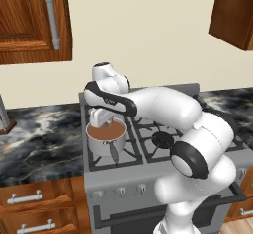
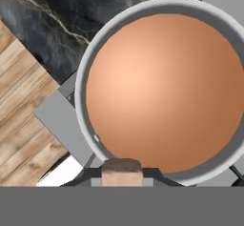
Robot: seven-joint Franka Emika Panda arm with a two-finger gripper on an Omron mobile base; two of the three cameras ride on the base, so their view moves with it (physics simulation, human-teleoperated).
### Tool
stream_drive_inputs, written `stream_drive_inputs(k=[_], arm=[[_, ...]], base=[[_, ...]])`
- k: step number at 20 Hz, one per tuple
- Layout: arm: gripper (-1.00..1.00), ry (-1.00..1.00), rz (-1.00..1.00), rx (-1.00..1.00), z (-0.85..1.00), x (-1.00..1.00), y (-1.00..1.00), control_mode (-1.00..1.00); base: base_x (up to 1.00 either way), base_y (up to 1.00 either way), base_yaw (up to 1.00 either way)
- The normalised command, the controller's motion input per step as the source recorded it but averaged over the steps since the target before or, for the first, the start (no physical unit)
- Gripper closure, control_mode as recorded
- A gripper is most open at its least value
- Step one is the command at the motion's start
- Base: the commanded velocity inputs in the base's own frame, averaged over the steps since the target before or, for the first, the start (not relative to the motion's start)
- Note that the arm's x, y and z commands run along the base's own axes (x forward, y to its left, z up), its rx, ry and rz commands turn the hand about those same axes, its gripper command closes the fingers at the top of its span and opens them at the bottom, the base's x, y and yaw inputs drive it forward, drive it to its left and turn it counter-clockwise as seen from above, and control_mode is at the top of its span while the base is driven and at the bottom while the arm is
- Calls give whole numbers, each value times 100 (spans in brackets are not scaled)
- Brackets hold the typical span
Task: Pick up the sugar cube(s) and place them in the saucepan with hot chocolate.
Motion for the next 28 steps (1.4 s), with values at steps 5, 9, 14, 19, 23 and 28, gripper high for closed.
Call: stream_drive_inputs(k=[5,9,14,19,23,28], arm=[[100,-5,0,-8,-12,7,0,-100],[100,-4,0,0,0,18,-7,-100],[100,-1,0,0,0,18,-3,-100],[100,-4,0,0,0,12,1,-100],[-100,0,0,0,0,0,0,-100],[-100,0,0,0,0,0,0,-100]], base=[[0,0,0],[0,0,0],[0,0,0],[0,0,0],[0,0,0],[0,0,0]])
